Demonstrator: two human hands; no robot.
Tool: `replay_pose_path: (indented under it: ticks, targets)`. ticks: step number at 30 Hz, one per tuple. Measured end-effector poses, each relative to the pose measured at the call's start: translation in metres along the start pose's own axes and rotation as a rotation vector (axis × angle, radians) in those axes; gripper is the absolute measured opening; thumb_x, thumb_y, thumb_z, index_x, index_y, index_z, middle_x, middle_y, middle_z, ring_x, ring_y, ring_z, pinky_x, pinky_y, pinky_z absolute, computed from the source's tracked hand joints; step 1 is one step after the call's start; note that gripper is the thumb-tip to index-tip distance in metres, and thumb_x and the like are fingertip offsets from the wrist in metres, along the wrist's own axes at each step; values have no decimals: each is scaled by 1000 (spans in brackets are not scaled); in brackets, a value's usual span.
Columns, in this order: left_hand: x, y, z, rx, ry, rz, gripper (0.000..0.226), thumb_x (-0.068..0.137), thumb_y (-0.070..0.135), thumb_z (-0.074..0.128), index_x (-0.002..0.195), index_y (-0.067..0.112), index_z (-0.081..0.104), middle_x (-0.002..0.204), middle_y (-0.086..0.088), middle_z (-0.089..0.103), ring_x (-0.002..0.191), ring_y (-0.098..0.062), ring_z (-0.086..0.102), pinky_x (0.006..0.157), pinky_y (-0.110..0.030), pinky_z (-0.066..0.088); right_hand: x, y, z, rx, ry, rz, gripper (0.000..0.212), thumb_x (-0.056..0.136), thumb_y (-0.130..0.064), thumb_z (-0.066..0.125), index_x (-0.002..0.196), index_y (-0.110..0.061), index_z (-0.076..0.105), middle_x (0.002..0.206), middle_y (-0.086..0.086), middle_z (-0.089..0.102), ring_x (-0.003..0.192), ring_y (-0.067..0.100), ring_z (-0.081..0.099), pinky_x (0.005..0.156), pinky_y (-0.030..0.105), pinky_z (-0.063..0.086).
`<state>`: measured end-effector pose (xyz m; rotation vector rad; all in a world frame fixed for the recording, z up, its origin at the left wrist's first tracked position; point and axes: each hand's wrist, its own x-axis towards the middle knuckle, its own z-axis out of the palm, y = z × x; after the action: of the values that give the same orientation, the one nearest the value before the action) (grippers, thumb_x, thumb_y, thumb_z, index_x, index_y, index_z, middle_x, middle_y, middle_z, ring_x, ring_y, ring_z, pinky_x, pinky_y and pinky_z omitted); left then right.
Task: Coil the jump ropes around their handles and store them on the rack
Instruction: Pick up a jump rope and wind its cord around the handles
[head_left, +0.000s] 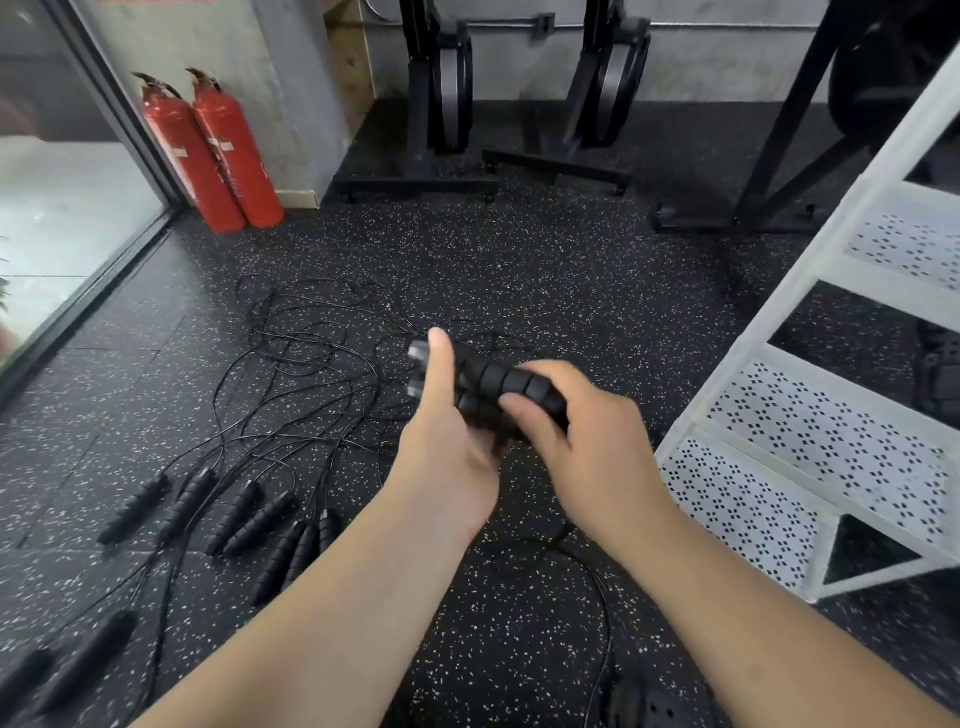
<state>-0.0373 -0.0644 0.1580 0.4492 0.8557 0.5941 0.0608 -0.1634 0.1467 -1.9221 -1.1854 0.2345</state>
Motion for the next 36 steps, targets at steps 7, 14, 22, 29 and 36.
replay_pose_path:
  ticks: [7, 14, 22, 29, 36]
  targets:
    - [-5, 10, -15, 575, 89, 180, 83, 92, 73, 63, 156, 26, 35, 140, -5, 67, 126, -19, 65, 115, -43, 45, 25, 36, -32, 101, -14, 195, 23, 101, -55, 62, 112, -37, 73, 86, -15, 72, 81, 10, 71, 81, 48, 62]
    - [-8, 11, -35, 2056, -48, 1125, 117, 77, 79, 71, 166, 19, 24, 170, 2, 28, 163, -23, 13, 133, -49, 14, 23, 24, -45, 65, -367, 55, 13, 103, -45, 65, 113, -38, 71, 79, -6, 73, 60, 10, 65, 61, 34, 54]
    - [5, 9, -42, 2081, 21, 1102, 44, 78, 32, 81, 115, 29, 57, 102, 10, 59, 92, -21, 57, 65, -35, 44, 12, 13, -35, 380, -465, 240, 17, 109, -39, 58, 113, -29, 70, 74, -1, 75, 56, 5, 54, 57, 23, 44]
    - [6, 1, -42, 2123, 12, 1079, 63, 82, 46, 79, 132, 33, 43, 111, 7, 55, 99, -22, 55, 79, -37, 51, 9, 12, -22, 444, -370, 365, 19, 110, -43, 55, 106, -29, 67, 75, -12, 66, 64, 4, 56, 59, 21, 47]
    - [4, 2, -36, 2139, -40, 1011, 42, 85, 55, 67, 112, 29, 48, 102, 10, 62, 94, -21, 61, 78, -36, 46, 10, 16, -28, 409, -449, 318, 20, 110, -39, 55, 105, -24, 66, 65, -8, 61, 57, 10, 48, 58, 31, 40]
